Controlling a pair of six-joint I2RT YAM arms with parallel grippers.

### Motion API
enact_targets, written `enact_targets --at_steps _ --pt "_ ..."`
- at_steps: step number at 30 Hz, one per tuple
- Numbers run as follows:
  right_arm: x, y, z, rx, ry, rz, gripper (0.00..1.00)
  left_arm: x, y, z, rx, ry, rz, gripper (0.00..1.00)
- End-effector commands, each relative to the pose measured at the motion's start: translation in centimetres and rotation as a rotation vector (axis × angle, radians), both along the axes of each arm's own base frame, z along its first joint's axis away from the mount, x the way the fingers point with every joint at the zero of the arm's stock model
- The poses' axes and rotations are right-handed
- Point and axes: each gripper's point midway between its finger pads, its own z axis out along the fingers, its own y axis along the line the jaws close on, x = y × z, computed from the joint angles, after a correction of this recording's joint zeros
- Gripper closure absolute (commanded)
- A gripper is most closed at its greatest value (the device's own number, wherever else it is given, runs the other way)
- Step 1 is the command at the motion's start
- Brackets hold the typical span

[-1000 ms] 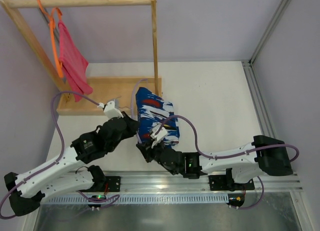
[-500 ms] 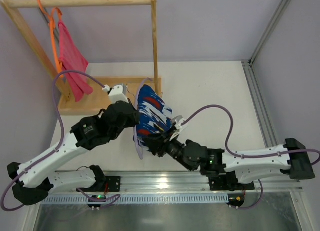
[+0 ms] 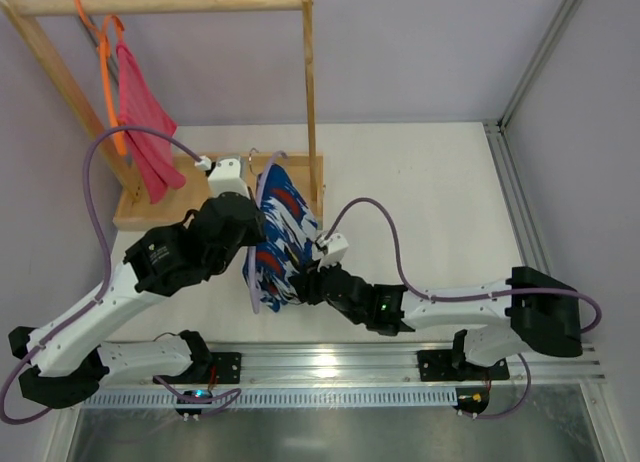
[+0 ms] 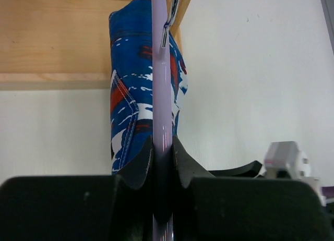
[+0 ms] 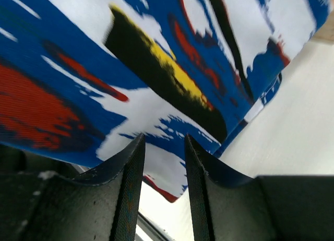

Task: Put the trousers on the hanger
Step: Hang the hanger with trousers onto the clothesline

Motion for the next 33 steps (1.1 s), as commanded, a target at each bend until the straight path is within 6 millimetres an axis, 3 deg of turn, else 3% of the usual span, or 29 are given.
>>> enact_targets --at_steps 1,6,10,11,14,19,20,21,22,24,25,28,29,33 --pt "0.4 3.5 2.1 0.092 0.018 0.037 0.6 1.3 1.7 7.2 -0.134 -0.197 0.094 1.0" --pt "1.1 5.2 3.0 0.104 0.033 0.065 0.6 1.4 2.6 9.1 -0.102 -0.257 0.091 1.0" --pt "1.3 4.6 3.8 0.105 0.033 0.055 0.6 2.0 3.3 10.6 -0.045 -0.309 0.114 1.0" --pt "1.2 4.0 5.1 0.132 0.029 0.052 0.6 2.1 3.6 10.9 -0.023 -0.318 0.122 1.0" --pt "0.5 1.6 5.0 0.145 0.059 0.026 0.58 2.4 4.5 12.3 0.054 -0.333 0.151 1.0" --pt "-1.8 -3.6 6.5 0.251 0.085 0.043 0.5 2.9 4.8 16.8 0.064 -0.421 0.137 1.0" --pt "-2.3 -4.3 6.8 0.269 0.093 0.047 0.45 3.0 5.1 17.6 0.07 -0.432 0.146 1.0" --pt "-2.6 -5.1 6.4 0.269 0.102 0.044 0.3 3.1 5.4 18.2 0.079 -0.438 0.161 1.0" --pt "-3.0 -6.3 7.5 0.302 0.1 0.041 0.18 3.1 5.7 19.6 0.063 -0.458 0.168 1.0" --pt "-3.1 -7.7 7.3 0.318 0.104 0.021 0.01 3.7 5.5 20.5 0.084 -0.473 0.169 1.0" --pt "-3.5 -8.7 8.2 0.347 0.096 0.021 0.0 3.9 5.4 21.1 0.08 -0.483 0.169 1.0" --pt "-3.4 -10.7 7.7 0.325 0.107 -0.025 0.0 4.8 5.5 23.1 0.087 -0.515 0.183 1.0" --pt "-3.5 -11.4 8.4 0.347 0.099 -0.031 0.0 4.9 5.9 24.0 0.09 -0.531 0.189 1.0" --pt "-4.0 -13.3 9.2 0.369 0.098 -0.038 0.0 7.8 5.9 24.1 0.114 -0.531 0.192 1.0"
